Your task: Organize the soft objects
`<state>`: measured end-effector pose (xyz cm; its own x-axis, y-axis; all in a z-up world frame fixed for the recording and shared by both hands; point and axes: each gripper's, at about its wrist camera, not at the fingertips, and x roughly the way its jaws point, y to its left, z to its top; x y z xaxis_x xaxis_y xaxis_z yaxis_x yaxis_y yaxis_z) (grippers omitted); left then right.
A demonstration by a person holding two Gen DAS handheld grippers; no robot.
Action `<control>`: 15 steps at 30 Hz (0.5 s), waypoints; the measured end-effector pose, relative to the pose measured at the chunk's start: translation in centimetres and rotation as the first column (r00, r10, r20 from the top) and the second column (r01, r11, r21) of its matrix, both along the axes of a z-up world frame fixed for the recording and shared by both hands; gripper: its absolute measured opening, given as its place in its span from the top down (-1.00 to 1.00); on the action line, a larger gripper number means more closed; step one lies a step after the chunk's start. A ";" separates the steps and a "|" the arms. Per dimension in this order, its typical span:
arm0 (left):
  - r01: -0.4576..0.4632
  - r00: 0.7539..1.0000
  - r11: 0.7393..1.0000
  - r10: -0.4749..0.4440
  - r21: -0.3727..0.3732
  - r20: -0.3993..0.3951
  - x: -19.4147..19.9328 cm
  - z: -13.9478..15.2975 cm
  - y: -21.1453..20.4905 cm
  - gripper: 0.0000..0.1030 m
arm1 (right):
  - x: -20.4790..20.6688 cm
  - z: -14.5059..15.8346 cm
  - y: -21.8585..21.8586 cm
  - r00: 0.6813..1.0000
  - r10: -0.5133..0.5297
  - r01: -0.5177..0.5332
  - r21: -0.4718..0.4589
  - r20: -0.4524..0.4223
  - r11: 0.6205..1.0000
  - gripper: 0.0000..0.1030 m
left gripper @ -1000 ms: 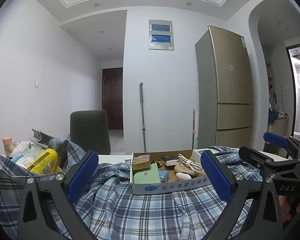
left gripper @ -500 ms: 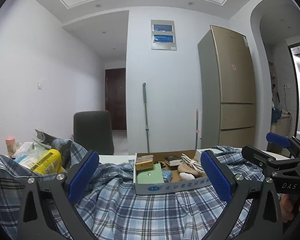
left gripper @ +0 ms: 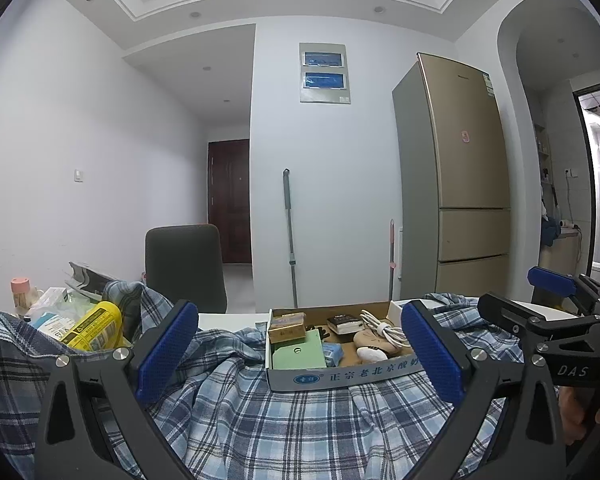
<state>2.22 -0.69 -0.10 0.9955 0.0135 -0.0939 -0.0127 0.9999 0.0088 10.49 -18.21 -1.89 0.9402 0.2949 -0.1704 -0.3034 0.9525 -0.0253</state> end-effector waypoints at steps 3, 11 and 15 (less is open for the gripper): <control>0.001 1.000 1.000 -0.001 0.003 0.003 0.0 0.0 0.0 -1.00 | 0.0 0.0 0.0 1.000 0.000 0.000 0.000 0.000 1.000 -1.00; 0.002 1.000 1.000 -0.002 -0.013 -0.015 0.1 -0.1 0.2 -1.00 | 0.1 0.0 0.1 1.000 -0.001 0.001 -0.004 -0.002 1.000 -1.00; 0.003 1.000 1.000 -0.003 -0.018 -0.016 0.1 -0.1 0.3 -1.00 | 0.2 0.0 0.1 1.000 -0.004 0.003 -0.004 -0.005 1.000 -1.00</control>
